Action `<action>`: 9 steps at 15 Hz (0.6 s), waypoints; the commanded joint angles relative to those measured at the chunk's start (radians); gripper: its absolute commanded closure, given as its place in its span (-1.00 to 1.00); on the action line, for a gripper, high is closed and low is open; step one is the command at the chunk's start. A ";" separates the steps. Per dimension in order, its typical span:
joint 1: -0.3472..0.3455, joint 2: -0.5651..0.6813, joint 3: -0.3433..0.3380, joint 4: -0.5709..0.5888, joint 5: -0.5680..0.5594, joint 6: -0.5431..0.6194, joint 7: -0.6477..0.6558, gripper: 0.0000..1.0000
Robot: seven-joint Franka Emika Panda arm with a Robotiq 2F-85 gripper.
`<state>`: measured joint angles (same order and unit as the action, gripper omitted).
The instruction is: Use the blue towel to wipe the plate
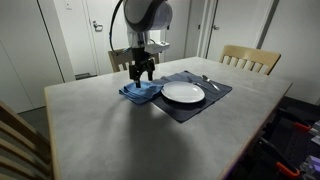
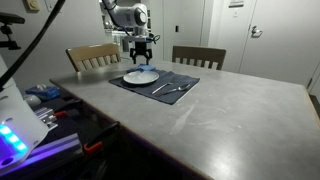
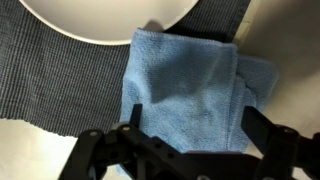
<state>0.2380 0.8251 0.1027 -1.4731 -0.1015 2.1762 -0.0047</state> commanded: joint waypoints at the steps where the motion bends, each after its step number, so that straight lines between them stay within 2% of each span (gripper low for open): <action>1: 0.007 0.033 -0.003 0.055 0.008 -0.029 0.023 -1.00; 9: 0.014 0.067 -0.004 0.103 0.013 -0.034 0.048 -1.00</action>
<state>0.2451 0.8607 0.1029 -1.4224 -0.0992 2.1754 0.0296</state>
